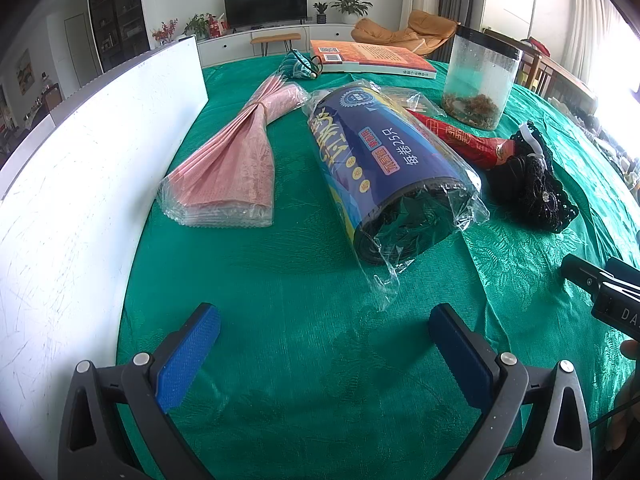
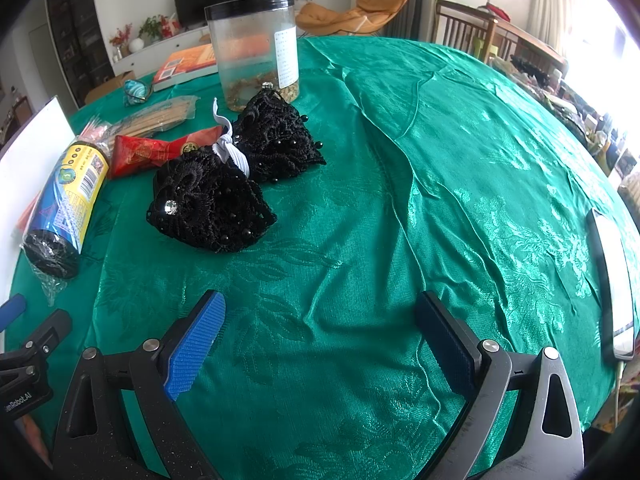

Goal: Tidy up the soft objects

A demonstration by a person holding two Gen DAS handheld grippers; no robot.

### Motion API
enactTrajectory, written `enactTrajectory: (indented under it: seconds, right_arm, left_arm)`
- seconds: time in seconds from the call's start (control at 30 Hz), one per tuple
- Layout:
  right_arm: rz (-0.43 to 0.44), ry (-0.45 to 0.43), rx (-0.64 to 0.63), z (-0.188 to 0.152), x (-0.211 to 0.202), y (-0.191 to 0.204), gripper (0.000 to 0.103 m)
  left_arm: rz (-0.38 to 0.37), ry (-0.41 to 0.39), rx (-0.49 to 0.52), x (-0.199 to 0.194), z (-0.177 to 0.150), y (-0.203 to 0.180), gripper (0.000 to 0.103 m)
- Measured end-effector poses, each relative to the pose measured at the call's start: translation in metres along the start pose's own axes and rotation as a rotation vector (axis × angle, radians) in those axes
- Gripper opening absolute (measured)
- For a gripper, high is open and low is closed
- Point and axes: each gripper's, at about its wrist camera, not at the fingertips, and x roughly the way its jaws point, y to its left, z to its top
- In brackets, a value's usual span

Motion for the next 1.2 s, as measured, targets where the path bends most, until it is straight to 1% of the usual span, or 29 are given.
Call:
enactTrajectory:
  seconds: [0.2,0.27,0.3,0.37,0.4,0.43,0.47,0.53,0.57,0.6,0.63,0.67,0.73,0.77,0.8,0.87,0.97,1.0,1.07,1.1,1.13,1.2]
  right_arm:
    - [0.002,0.001,0.001,0.0,0.0,0.0,0.097]
    - [0.016,0.001,0.013,0.001,-0.002,-0.002,0.097]
    - [0.04,-0.002,0.032,0.002,-0.003,-0.005,0.097]
    - [0.145,-0.031,0.095,0.005,-0.011,-0.015,0.096]
    - [0.184,-0.057,0.098,0.008,-0.016,-0.014,0.096]
    - [0.204,-0.077,0.061,0.012,-0.019,-0.008,0.096]
    - [0.209,-0.084,-0.01,0.016,-0.02,0.004,0.096]
    - [0.195,-0.059,-0.179,0.023,-0.01,0.033,0.096]
    - [0.187,-0.039,-0.218,0.028,-0.001,0.041,0.095]
    - [0.183,-0.015,-0.224,0.033,0.009,0.043,0.095]
    - [0.172,0.004,-0.194,0.04,0.021,0.037,0.094]
    - [0.148,0.001,-0.132,0.048,0.029,0.024,0.093]
    - [0.073,-0.041,0.011,0.061,0.032,-0.009,0.093]
    - [0.042,-0.057,0.064,0.065,0.029,-0.023,0.093]
    - [0.034,-0.079,0.093,0.065,0.022,-0.033,0.093]
    - [0.049,-0.126,0.111,0.059,0.006,-0.043,0.094]
    - [0.079,-0.141,0.14,0.037,-0.007,-0.049,0.095]
    - [0.096,-0.125,0.149,0.03,-0.005,-0.049,0.095]
    - [0.143,-0.055,0.182,0.025,0.001,-0.049,0.095]
    - [0.159,-0.047,0.182,0.024,0.001,-0.047,0.095]
    - [0.152,-0.049,0.162,0.022,0.0,-0.043,0.095]
    - [0.112,-0.057,0.098,0.021,-0.003,-0.031,0.095]
  left_arm:
    - [0.0,0.0,0.0,0.0,0.0,0.0,0.103]
    - [0.0,0.0,0.0,0.0,0.0,0.0,0.103]
    - [0.0,0.0,0.0,0.0,0.0,0.0,0.103]
    - [0.0,0.0,0.0,0.0,0.0,0.0,0.103]
    - [0.0,0.0,0.0,0.0,0.0,0.0,0.103]
    - [0.0,0.0,0.0,0.0,0.0,0.0,0.103]
    - [0.0,0.0,0.0,0.0,0.0,0.001,0.103]
    - [0.0,0.0,0.0,0.0,0.0,0.001,0.103]
    - [0.0,0.0,0.0,0.0,-0.001,0.001,0.103]
    - [0.0,-0.001,0.0,0.0,0.0,0.001,0.103]
    - [0.0,-0.001,-0.001,0.0,0.0,0.001,0.103]
    - [-0.001,-0.001,-0.001,0.0,0.0,0.001,0.103]
    - [-0.001,-0.001,-0.001,0.0,0.001,0.001,0.103]
    - [0.0,-0.001,-0.001,-0.001,0.001,0.001,0.103]
    - [0.0,-0.001,-0.001,-0.001,0.001,0.001,0.103]
    - [0.0,-0.001,-0.001,-0.001,0.0,0.001,0.103]
    - [0.0,-0.001,-0.001,-0.001,0.0,0.001,0.103]
    - [0.0,-0.001,-0.001,-0.001,0.0,0.001,0.103]
    - [0.0,-0.001,-0.001,-0.001,0.0,0.001,0.103]
    - [0.0,-0.002,-0.001,-0.001,0.0,0.001,0.103]
    - [0.0,-0.002,-0.001,-0.001,0.0,0.001,0.103]
    - [0.0,-0.001,-0.001,-0.001,0.0,0.001,0.103]
